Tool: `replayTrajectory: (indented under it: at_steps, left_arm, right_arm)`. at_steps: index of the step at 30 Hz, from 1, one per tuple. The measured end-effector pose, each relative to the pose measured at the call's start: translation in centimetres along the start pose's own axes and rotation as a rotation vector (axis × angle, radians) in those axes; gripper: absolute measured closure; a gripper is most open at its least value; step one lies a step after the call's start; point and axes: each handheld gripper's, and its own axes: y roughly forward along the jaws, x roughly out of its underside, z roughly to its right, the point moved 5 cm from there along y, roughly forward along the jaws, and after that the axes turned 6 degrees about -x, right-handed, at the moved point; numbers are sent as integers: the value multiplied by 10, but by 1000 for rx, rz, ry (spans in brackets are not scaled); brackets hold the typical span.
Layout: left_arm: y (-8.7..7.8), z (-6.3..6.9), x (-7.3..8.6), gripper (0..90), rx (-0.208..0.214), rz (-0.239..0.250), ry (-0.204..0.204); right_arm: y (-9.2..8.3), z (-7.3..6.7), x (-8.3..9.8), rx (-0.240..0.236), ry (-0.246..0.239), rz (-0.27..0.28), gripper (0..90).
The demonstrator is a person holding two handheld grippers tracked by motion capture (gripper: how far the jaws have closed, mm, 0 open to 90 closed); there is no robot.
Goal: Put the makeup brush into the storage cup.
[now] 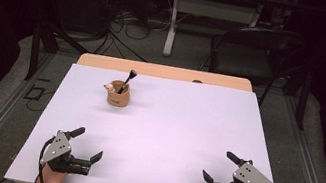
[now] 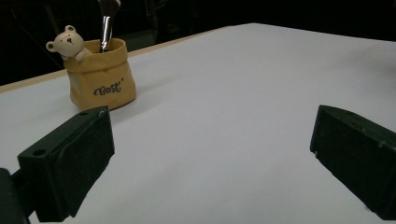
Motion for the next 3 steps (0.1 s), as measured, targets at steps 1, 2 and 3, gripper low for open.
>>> replayTrajectory:
  at_steps: [1,2,3]
  left_arm:
    - [1,-1,1,0,-1,-4,-7]
    - [1,-2,1,0,-5,-10,-10]
    - [2,-3,2,0,-9,-21,-12]
  right_arm:
    - [0,0,0,1,-1,0,18]
    - [0,1,0,6,-2,6,18]
    - [0,1,0,9,-3,8,18]
